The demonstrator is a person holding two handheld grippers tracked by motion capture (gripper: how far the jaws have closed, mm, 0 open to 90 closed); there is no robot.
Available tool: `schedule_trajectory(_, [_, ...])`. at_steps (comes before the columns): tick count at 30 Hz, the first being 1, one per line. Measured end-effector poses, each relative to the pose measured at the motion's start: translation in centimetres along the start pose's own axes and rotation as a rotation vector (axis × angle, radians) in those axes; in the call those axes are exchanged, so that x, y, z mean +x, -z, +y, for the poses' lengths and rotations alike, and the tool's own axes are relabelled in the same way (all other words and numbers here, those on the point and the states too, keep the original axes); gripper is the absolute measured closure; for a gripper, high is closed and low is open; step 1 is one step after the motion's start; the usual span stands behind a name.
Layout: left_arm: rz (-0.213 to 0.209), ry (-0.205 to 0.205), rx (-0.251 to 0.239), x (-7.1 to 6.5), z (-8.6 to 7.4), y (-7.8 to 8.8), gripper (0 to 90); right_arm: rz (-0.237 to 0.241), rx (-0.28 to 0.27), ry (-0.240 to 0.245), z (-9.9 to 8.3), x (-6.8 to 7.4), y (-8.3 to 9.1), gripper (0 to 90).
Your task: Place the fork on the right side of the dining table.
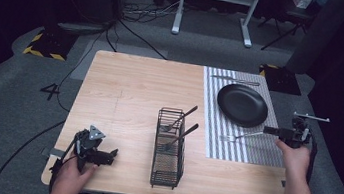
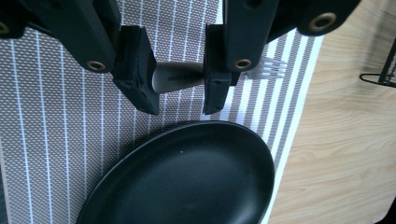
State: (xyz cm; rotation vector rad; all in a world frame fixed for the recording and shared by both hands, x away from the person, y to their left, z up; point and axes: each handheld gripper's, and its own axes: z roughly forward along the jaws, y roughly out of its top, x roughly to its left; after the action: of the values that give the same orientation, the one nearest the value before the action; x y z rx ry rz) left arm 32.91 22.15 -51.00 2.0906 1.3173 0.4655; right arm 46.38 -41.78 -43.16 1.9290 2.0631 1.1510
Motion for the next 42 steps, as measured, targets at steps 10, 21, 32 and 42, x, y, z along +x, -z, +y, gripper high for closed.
schedule_trajectory(10, [0.003,0.002,0.000,0.0,0.1,0.0,0.3,-0.017,0.015,-0.036,-0.6,-1.4,-0.5,63.1])
schedule_trajectory(21, [0.003,0.002,0.000,0.0,0.1,0.0,0.3,-0.061,0.040,-0.071,-1.0,-3.1,-1.0,63.9])
schedule_trajectory(32, [0.003,0.002,0.000,0.0,0.1,0.0,0.3,-0.047,0.005,-0.118,-1.4,-4.3,-0.8,62.2])
schedule_trajectory(42, [0.003,0.002,0.000,0.0,0.1,0.0,0.3,-0.046,-0.045,-0.011,-1.1,-1.7,0.8,60.7])
